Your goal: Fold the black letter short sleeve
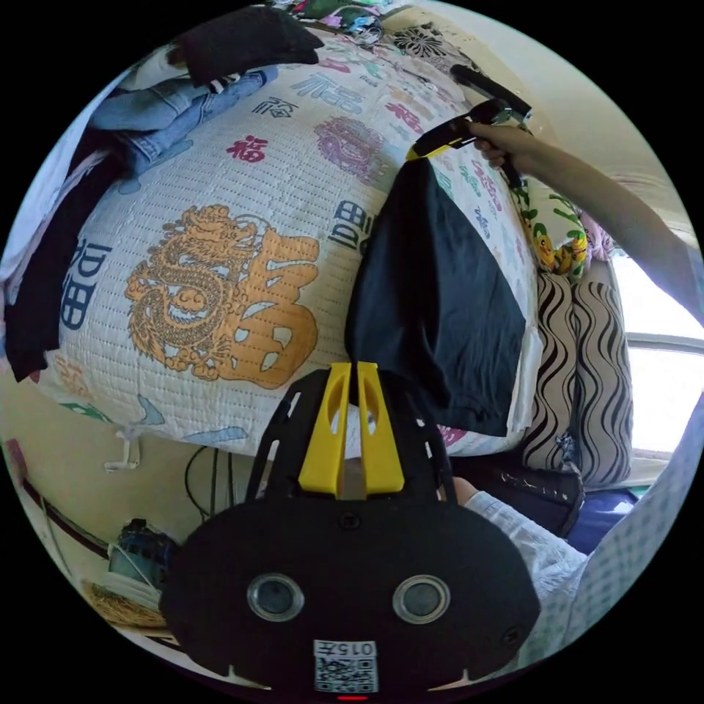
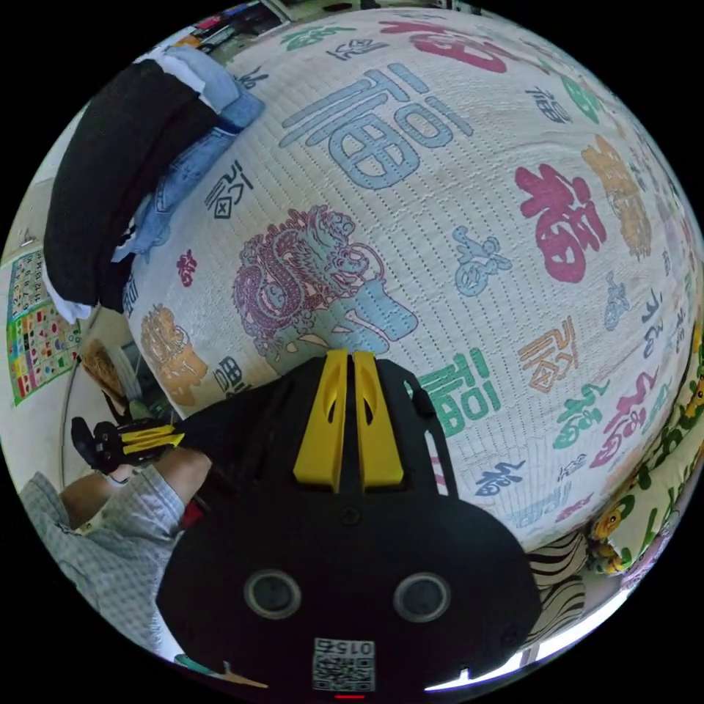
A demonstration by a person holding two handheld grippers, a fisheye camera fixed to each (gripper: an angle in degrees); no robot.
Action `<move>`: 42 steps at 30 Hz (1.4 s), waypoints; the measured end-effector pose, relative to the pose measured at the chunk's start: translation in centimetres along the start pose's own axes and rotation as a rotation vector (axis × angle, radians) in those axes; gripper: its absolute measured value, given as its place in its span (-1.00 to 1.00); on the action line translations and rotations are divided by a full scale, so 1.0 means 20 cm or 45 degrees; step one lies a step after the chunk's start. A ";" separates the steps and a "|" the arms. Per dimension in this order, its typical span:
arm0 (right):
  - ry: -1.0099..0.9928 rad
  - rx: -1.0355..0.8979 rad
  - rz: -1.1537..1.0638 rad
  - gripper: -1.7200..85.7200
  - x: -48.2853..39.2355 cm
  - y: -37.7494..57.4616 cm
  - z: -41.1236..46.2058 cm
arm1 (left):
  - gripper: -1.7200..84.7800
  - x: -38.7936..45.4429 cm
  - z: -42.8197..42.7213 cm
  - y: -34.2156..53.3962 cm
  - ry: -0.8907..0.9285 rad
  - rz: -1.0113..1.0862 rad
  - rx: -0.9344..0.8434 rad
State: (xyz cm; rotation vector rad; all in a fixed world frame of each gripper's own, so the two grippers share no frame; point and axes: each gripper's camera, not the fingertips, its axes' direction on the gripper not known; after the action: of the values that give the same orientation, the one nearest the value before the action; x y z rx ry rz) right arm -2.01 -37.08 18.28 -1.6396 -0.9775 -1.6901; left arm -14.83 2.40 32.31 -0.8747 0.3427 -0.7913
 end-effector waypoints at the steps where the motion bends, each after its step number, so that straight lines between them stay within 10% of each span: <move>1: -0.034 0.051 -0.008 -0.97 0.02 0.06 -0.04 | -0.97 0.06 -0.04 0.04 0.027 0.049 0.024; 17: -0.726 0.738 0.370 -0.97 0.91 1.99 0.01 | -0.97 1.59 0.47 0.44 0.241 0.941 -0.058; 33: -0.675 0.719 0.539 -0.97 1.28 2.58 0.67 | -0.86 2.33 1.88 0.51 -0.080 1.148 -0.473; 42: -0.387 0.778 0.591 -0.86 1.05 2.79 0.55 | -0.76 2.37 1.70 0.06 0.408 1.073 -0.520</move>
State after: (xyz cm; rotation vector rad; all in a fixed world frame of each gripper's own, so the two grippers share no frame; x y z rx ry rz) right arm 48.51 -57.71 44.91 -1.5538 -1.0193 -0.7501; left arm 36.89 -13.34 54.09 -0.8678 1.0995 -0.0606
